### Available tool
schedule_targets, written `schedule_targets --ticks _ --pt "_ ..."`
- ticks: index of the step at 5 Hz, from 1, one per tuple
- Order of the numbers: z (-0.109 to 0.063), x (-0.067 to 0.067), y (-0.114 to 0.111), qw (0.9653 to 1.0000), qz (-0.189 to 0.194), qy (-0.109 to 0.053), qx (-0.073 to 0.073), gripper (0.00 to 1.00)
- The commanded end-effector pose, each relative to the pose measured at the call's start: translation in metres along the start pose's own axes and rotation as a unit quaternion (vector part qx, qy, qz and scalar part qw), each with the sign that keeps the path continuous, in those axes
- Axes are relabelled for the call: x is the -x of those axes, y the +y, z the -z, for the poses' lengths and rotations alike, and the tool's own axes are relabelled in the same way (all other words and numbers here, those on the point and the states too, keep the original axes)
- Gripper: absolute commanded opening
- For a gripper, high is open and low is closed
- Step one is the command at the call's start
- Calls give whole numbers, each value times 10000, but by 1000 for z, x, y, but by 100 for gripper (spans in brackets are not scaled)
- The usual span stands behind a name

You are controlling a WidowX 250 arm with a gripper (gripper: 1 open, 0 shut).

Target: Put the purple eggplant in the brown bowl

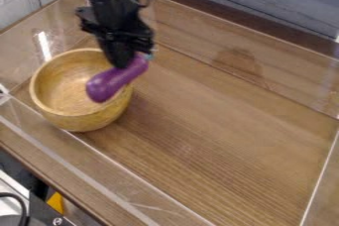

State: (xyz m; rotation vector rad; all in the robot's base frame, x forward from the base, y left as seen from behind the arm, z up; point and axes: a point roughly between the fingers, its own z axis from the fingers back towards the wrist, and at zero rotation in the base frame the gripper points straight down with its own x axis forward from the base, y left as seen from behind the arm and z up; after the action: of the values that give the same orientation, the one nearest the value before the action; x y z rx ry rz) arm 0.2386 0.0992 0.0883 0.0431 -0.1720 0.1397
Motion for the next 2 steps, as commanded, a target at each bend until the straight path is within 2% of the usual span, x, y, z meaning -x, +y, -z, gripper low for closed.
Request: schedule_targets --ticks 1,2 --pt "-3 -4 24 9997 -97 -140 -185 0" --pt "2 -4 28 9995 -204 -90 -238 100"
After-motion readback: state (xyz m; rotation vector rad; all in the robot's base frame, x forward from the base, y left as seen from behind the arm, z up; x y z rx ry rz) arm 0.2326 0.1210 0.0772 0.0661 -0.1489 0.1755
